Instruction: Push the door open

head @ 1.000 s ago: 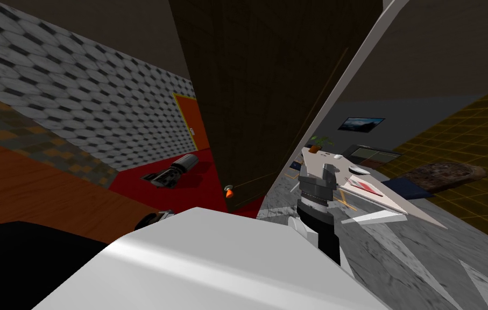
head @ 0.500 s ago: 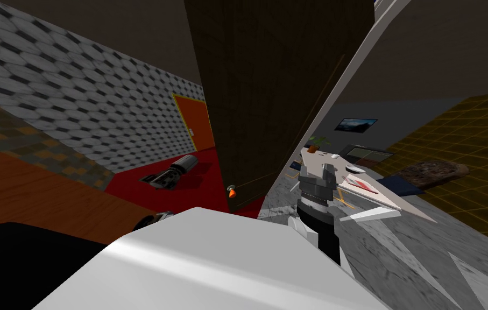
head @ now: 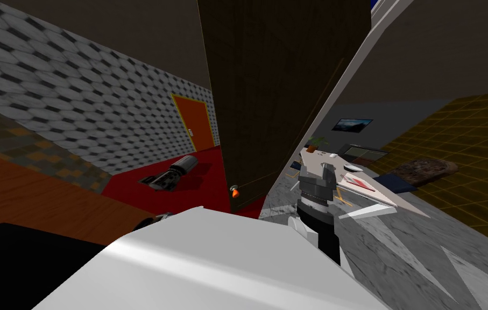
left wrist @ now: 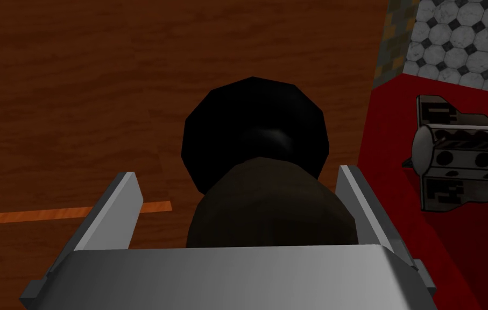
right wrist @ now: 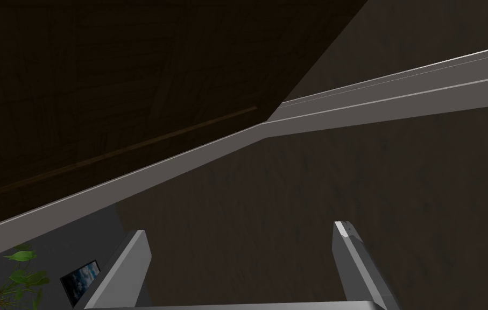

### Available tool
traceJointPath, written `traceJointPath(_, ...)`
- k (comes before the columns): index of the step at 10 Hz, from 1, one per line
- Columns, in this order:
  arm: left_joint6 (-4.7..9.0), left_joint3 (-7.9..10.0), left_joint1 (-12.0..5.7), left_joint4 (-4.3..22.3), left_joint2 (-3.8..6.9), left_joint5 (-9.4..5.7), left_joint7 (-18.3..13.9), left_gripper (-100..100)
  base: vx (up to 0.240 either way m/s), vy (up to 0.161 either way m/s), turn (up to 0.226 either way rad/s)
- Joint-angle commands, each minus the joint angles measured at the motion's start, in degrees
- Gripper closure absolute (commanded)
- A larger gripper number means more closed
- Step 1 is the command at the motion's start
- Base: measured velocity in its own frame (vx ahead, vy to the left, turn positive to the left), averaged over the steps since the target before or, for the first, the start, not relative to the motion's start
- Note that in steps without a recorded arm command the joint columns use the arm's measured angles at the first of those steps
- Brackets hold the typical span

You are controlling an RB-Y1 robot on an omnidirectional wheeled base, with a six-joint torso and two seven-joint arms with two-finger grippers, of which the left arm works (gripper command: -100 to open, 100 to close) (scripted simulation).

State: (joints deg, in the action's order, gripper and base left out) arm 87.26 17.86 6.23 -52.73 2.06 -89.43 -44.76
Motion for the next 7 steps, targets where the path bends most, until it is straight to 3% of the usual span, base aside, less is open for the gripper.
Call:
traceJointPath(1,1.77,1.1,0.21,0.56,0.02,-0.49,-0.17,100,-0.006,0.06,-0.035)
traceJointPath(7,5.49,3.19,-2.38,1.91,-1.68,-2.33,0.72,100,-0.005,0.1,-0.055)
